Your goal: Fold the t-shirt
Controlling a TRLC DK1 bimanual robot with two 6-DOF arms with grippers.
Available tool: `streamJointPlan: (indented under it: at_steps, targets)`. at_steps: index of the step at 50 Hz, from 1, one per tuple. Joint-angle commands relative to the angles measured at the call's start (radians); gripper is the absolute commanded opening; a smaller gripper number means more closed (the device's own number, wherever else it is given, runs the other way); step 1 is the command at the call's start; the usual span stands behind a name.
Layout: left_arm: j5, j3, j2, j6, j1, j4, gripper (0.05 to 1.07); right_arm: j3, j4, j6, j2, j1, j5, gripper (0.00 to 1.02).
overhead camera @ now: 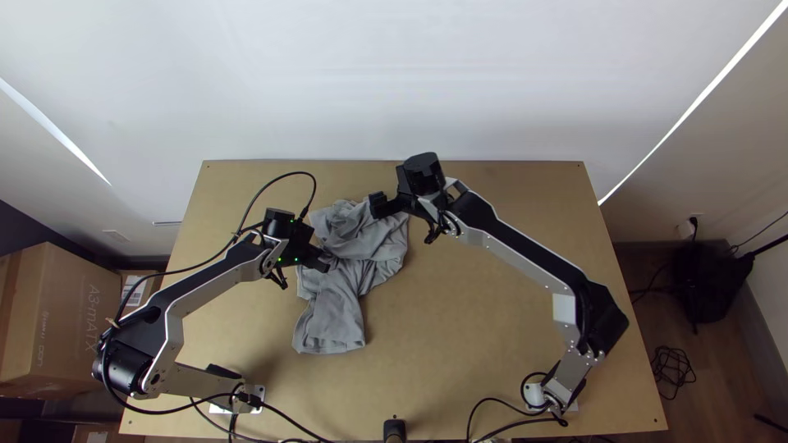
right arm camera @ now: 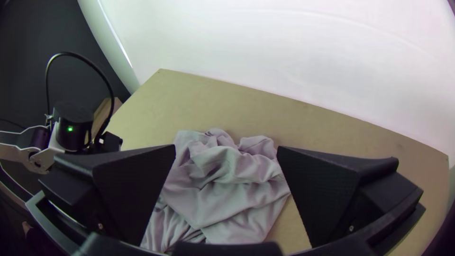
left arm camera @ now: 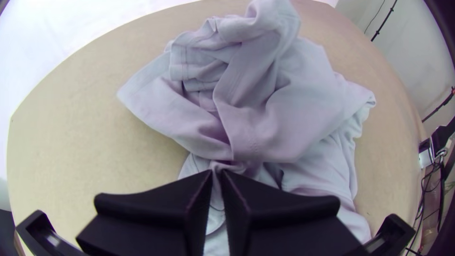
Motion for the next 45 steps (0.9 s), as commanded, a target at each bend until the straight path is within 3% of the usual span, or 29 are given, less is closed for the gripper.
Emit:
streamJointPlan:
  at_steps: [1, 30, 33, 39, 42, 45]
  targets:
    - [0.001, -0.032, 0.005, -0.02, 0.006, 0.003, 0.08, 0.052, 0.004, 0.024, 0.081, -0.009, 0.008, 0.98]
    - [0.001, -0.045, -0.277, -0.018, 0.11, -0.145, 0.08, 0.316, -0.068, 0.057, 0.402, 0.013, 0.03, 0.98]
    - [0.001, -0.05, -0.294, -0.02, 0.114, -0.152, 0.08, 0.376, -0.11, 0.083, 0.445, 0.013, 0.03, 0.98]
    - [0.001, -0.058, -0.326, -0.027, 0.122, -0.163, 0.08, 0.646, -0.391, 0.211, 0.592, 0.003, -0.044, 0.89]
    - [0.001, -0.055, -0.337, -0.035, 0.125, -0.166, 0.08, 0.655, -0.409, 0.239, 0.604, -0.006, -0.093, 0.86]
    - [0.001, -0.05, -0.351, -0.04, 0.133, -0.169, 0.08, 0.649, -0.407, 0.241, 0.598, -0.015, -0.099, 0.8]
